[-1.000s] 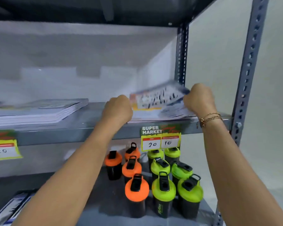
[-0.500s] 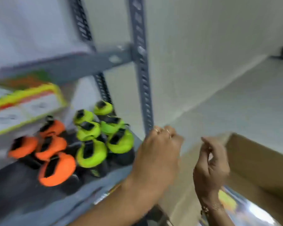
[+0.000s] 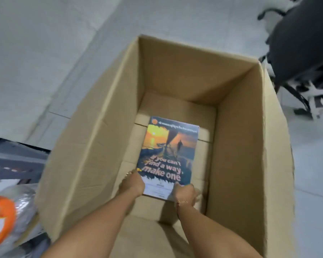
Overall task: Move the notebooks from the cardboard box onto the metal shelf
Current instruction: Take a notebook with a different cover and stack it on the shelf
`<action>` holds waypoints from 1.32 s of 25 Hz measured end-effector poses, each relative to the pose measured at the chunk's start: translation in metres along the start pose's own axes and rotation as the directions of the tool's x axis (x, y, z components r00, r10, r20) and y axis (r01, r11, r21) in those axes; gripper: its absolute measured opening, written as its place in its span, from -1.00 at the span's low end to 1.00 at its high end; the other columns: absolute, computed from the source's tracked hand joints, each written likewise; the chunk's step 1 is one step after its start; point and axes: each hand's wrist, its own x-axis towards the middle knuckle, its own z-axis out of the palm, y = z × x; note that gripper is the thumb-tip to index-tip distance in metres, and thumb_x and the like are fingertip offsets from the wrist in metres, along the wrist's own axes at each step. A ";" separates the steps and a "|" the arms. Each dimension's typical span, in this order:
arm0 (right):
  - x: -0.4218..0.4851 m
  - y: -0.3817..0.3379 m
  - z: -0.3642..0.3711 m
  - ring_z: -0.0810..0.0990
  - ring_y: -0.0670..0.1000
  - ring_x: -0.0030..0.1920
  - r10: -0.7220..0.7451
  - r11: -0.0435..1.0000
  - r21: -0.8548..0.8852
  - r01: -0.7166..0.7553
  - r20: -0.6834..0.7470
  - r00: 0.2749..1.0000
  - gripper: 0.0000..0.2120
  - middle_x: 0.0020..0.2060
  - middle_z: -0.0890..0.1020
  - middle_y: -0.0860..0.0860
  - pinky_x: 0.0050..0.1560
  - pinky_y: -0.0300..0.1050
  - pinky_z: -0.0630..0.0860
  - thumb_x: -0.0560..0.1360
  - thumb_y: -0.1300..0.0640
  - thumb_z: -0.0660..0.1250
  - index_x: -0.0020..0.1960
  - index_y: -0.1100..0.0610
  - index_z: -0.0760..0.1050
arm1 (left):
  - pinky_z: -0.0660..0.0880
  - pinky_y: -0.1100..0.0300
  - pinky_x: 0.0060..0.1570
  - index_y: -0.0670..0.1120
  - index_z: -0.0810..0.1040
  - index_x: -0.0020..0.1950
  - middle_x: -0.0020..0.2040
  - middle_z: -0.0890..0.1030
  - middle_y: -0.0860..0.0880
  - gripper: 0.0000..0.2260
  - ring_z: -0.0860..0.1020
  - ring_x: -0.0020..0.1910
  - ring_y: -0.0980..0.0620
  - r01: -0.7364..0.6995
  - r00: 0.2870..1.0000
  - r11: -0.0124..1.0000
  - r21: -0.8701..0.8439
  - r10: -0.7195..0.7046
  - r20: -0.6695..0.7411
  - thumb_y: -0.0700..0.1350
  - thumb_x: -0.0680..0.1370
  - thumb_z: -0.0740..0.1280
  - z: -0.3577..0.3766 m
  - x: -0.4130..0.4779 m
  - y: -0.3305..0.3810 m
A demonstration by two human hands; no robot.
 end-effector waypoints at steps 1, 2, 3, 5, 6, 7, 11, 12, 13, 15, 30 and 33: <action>0.002 0.004 0.001 0.46 0.29 0.14 -0.029 0.999 0.019 0.029 -0.040 0.999 -0.67 0.17 0.46 0.25 0.20 0.09 0.49 0.45 0.07 0.34 0.10 0.28 0.49 | 0.44 0.00 0.28 -0.17 0.40 0.31 0.32 0.49 -0.20 -0.63 0.48 0.29 -0.17 0.027 1.000 0.999 -0.044 -0.028 -0.010 -0.26 0.51 0.11 0.011 0.007 -0.001; 0.002 0.004 0.001 0.46 0.29 0.15 -0.063 0.997 0.034 0.065 -0.072 0.995 -0.69 0.17 0.46 0.26 0.22 0.09 0.47 0.45 0.12 0.34 0.10 0.30 0.49 | 0.46 -0.02 0.26 -0.16 0.41 0.29 0.29 0.50 -0.20 -0.63 0.50 0.26 -0.19 0.050 0.998 0.995 -0.091 -0.052 -0.027 -0.26 0.50 0.12 0.015 0.011 -0.002; 0.003 0.004 0.001 0.45 0.28 0.16 -0.085 0.995 0.039 0.089 -0.092 0.992 -0.70 0.17 0.46 0.26 0.23 0.09 0.45 0.46 0.15 0.34 0.11 0.31 0.48 | 0.48 -0.04 0.23 -0.15 0.43 0.27 0.26 0.52 -0.21 -0.64 0.51 0.22 -0.21 0.070 0.996 0.989 -0.129 -0.076 -0.040 -0.26 0.48 0.14 0.019 0.012 0.001; 0.000 0.001 0.001 0.44 0.27 0.18 -0.107 0.993 0.044 0.113 -0.120 0.987 -0.70 0.18 0.46 0.26 0.25 0.09 0.43 0.47 0.17 0.33 0.13 0.31 0.47 | 0.48 -0.05 0.21 -0.15 0.44 0.25 0.24 0.51 -0.21 -0.67 0.51 0.20 -0.23 0.117 0.988 0.975 -0.188 -0.133 -0.076 -0.26 0.49 0.18 0.019 0.007 0.007; -0.002 0.000 0.000 0.43 0.27 0.20 -0.111 0.992 0.048 0.118 -0.137 0.984 -0.70 0.20 0.45 0.26 0.26 0.09 0.42 0.47 0.19 0.31 0.15 0.32 0.45 | 0.47 -0.05 0.22 -0.16 0.43 0.25 0.25 0.49 -0.22 -0.68 0.50 0.21 -0.23 0.136 0.984 0.970 -0.204 -0.157 -0.089 -0.26 0.49 0.21 0.016 0.003 0.010; -0.005 -0.001 -0.001 0.41 0.28 0.22 -0.107 0.991 0.060 0.117 -0.153 0.983 -0.70 0.22 0.44 0.27 0.27 0.09 0.40 0.48 0.23 0.30 0.17 0.33 0.42 | 0.46 -0.04 0.24 -0.17 0.43 0.26 0.27 0.47 -0.22 -0.68 0.49 0.23 -0.23 0.152 0.979 0.968 -0.200 -0.175 -0.102 -0.25 0.50 0.23 0.012 -0.002 0.013; -0.031 -0.015 -0.014 0.35 0.28 0.29 -0.048 0.982 0.168 0.085 -0.212 0.976 -0.67 0.27 0.41 0.28 0.27 0.08 0.35 0.45 0.36 0.25 0.20 0.34 0.32 | 0.45 -0.02 0.22 -0.25 0.53 0.20 0.27 0.51 -0.25 -0.72 0.49 0.26 -0.24 0.090 0.973 0.992 -0.084 -0.106 -0.207 -0.33 0.52 0.21 -0.012 -0.023 0.014; -0.040 -0.021 -0.021 0.34 0.26 0.32 -0.037 0.974 0.208 0.085 -0.223 0.974 -0.65 0.28 0.40 0.28 0.31 0.09 0.31 0.44 0.37 0.26 0.20 0.34 0.32 | 0.47 -0.01 0.20 -0.26 0.55 0.19 0.25 0.54 -0.25 -0.73 0.50 0.24 -0.23 0.035 0.971 0.998 -0.056 -0.047 -0.233 -0.34 0.52 0.21 -0.022 -0.032 0.013; -0.051 -0.027 -0.029 0.33 0.26 0.33 -0.042 0.964 0.247 0.099 -0.226 0.973 -0.64 0.29 0.40 0.27 0.34 0.10 0.28 0.43 0.37 0.28 0.21 0.34 0.32 | 0.48 0.01 0.19 -0.26 0.56 0.18 0.23 0.56 -0.26 -0.74 0.52 0.23 -0.23 -0.021 0.963 0.999 -0.036 0.011 -0.269 -0.34 0.53 0.22 -0.033 -0.043 0.013; -0.079 -0.043 -0.048 0.34 0.27 0.33 -0.127 0.927 0.317 0.200 -0.237 0.963 -0.65 0.28 0.42 0.29 0.34 0.11 0.27 0.43 0.37 0.27 0.20 0.35 0.35 | 0.49 0.01 0.15 -0.25 0.57 0.16 0.19 0.57 -0.26 -0.76 0.54 0.20 -0.23 -0.117 0.928 0.991 -0.061 0.087 -0.362 -0.32 0.53 0.24 -0.065 -0.074 0.010; -0.581 -0.101 -0.146 0.51 0.14 0.14 -0.771 -0.558 0.562 0.611 -0.623 -0.131 -0.55 0.12 0.57 0.31 0.21 -0.40 0.36 0.47 0.13 0.30 0.30 0.31 0.42 | 0.32 0.67 0.05 -0.02 0.45 0.23 -0.05 0.54 0.09 -0.67 0.51 -0.08 0.24 -0.412 -0.622 0.908 -0.080 -0.345 -0.703 -0.09 0.46 0.34 -0.235 -0.517 -0.250; -0.657 -0.127 -0.153 0.53 0.21 0.13 -0.787 -0.597 0.502 0.626 -0.519 -0.334 -0.64 0.11 0.61 0.25 0.15 -0.14 0.40 0.47 0.25 0.28 0.25 0.26 0.47 | 0.42 0.24 0.05 -0.20 0.55 0.25 0.02 0.62 -0.19 -0.68 0.57 0.04 -0.14 -0.348 -0.496 0.895 -0.281 -0.430 -0.755 -0.17 0.52 0.34 -0.282 -0.559 -0.290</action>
